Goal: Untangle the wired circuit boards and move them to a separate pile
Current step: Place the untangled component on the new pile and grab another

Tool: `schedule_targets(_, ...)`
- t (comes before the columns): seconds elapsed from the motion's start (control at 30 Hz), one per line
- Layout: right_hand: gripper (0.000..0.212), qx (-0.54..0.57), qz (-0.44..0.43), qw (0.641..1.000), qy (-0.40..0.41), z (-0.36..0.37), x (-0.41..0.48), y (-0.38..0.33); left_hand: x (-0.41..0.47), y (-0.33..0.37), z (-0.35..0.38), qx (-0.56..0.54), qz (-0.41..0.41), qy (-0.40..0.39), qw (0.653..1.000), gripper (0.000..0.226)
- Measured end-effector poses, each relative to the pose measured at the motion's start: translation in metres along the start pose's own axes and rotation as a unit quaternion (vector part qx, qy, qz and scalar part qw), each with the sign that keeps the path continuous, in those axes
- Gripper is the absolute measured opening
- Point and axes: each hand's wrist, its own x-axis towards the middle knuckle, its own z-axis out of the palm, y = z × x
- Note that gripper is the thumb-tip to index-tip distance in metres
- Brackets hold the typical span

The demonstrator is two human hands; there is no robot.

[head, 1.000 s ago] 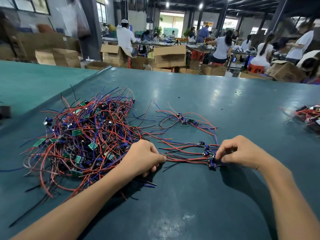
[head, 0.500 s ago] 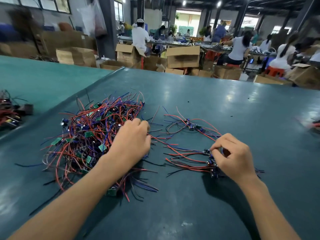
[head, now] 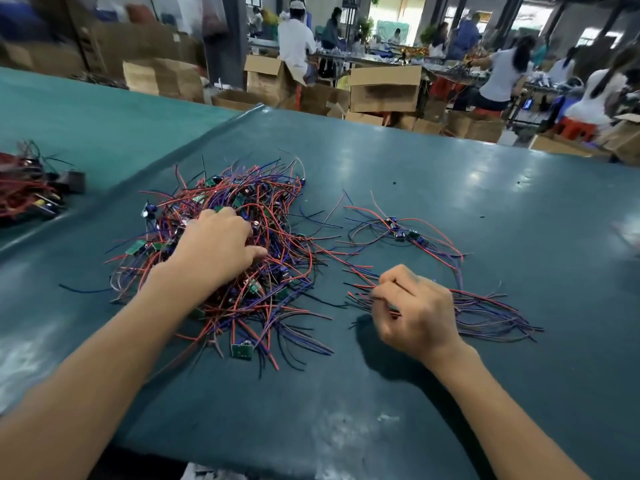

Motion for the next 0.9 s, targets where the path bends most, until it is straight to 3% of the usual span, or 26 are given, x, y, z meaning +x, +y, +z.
schedule_targets(0.07,0.011,-0.011,-0.019,0.999,-0.030,0.004,-0.004,-0.001,-0.003,-0.002,-0.004,0.035,0.020,-0.044,0.998,0.057)
schedule_targets(0.13,0.011,-0.018,-0.024,0.999,-0.045,0.007,-0.005,-0.003,-0.008,-0.003,-0.007,0.036,0.046,-0.041,0.997,0.047)
schedule_targets(0.23,0.010,-0.020,-0.021,0.999,-0.044,0.009,-0.005,-0.003,-0.016,-0.001,-0.006,0.016,0.092,0.021,0.995,0.026)
schedule_targets(0.4,0.010,-0.018,-0.003,0.999,-0.039,0.009,-0.005,-0.004,-0.022,0.003,-0.009,-0.028,0.139,0.074,0.987,0.018)
schedule_targets(0.6,0.013,-0.001,0.027,0.999,-0.025,0.010,-0.009,-0.001,-0.024,0.004,-0.019,-0.126,0.247,0.245,0.929,0.012)
schedule_targets(0.77,0.018,0.107,0.070,0.991,-0.048,0.011,0.004,-0.009,-0.021,0.012,-0.032,-0.167,0.295,0.282,0.898,0.015)
schedule_targets(0.9,0.031,0.280,0.213,0.928,-0.121,0.034,0.037,-0.044,-0.019,0.026,-0.040,-0.192,0.345,0.234,0.888,0.011)
